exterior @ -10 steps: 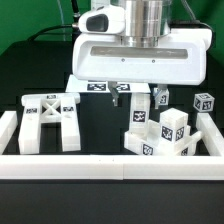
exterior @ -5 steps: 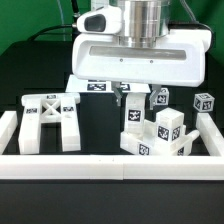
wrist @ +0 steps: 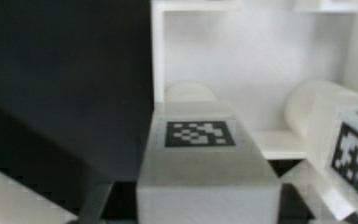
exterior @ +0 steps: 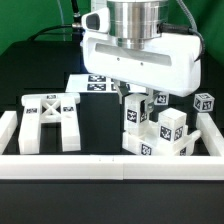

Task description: Assemble chair

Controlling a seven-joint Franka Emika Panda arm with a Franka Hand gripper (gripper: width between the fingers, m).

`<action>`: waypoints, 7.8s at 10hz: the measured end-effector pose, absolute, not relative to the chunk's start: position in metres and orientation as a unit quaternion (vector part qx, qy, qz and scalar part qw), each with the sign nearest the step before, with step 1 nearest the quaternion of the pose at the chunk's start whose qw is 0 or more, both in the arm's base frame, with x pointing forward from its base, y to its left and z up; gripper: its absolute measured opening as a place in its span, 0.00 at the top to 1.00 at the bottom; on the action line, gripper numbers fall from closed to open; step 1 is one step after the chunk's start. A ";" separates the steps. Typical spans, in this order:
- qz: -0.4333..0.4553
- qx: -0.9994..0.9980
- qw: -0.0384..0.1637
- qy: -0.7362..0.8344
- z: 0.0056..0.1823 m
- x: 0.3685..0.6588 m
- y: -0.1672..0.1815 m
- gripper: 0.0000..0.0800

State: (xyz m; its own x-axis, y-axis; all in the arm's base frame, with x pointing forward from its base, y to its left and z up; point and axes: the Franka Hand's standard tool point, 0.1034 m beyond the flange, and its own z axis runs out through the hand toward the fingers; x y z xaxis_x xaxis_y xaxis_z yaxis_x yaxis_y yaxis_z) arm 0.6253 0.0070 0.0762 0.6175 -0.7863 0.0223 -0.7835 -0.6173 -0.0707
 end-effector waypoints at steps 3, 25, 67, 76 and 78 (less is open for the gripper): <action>-0.017 -0.826 0.041 0.563 0.076 0.625 0.006 0.64; -0.028 -0.999 -0.009 0.041 0.079 0.628 0.008 0.20; -0.028 -0.999 -0.014 0.021 0.078 0.629 0.005 0.63; -0.025 -0.915 0.020 0.402 0.077 0.627 0.012 0.63; -0.021 -0.872 0.032 0.488 0.076 0.627 0.010 0.63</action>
Offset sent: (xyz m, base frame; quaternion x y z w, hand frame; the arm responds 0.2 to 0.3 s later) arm -0.0003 0.0004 -0.0006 0.0011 -0.0414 0.2731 0.9611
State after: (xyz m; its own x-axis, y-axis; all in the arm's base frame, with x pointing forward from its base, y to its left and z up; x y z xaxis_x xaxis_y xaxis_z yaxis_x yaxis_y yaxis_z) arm 0.6274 0.0104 0.0759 0.5221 -0.8529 0.0051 -0.8502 -0.5210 -0.0756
